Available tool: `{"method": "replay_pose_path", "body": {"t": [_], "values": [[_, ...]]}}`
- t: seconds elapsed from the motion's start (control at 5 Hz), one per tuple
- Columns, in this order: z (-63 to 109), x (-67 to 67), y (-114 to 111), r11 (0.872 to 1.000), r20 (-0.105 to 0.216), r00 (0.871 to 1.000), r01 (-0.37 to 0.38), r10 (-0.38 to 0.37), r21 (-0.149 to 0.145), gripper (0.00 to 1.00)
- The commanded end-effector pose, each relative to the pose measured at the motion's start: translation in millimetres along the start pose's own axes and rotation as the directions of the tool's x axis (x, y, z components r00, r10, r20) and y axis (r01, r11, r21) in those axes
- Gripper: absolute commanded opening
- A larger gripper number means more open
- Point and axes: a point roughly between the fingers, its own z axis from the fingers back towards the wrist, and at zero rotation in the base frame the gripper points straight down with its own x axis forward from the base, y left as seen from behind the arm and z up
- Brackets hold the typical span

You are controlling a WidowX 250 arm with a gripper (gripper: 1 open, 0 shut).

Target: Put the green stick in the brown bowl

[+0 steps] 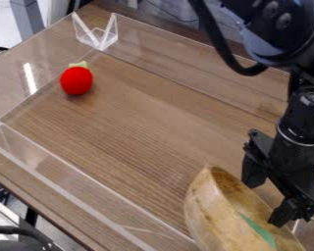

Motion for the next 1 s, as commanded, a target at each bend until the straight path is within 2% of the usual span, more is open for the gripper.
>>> {"method": "replay_pose_path", "body": {"t": [0.0,0.2,0.8], "values": [[0.8,1.2,-2.1,1.000,0.008,1.000,0.018,-0.018,0.000,0.00],[0.5,-0.5,-1.8,1.000,0.006,1.000,0.009,-0.009,-0.002,0.00],[26.5,-18.0,-6.0,0.997,0.001,0.997,-0.072,0.072,0.003,0.00]]}}
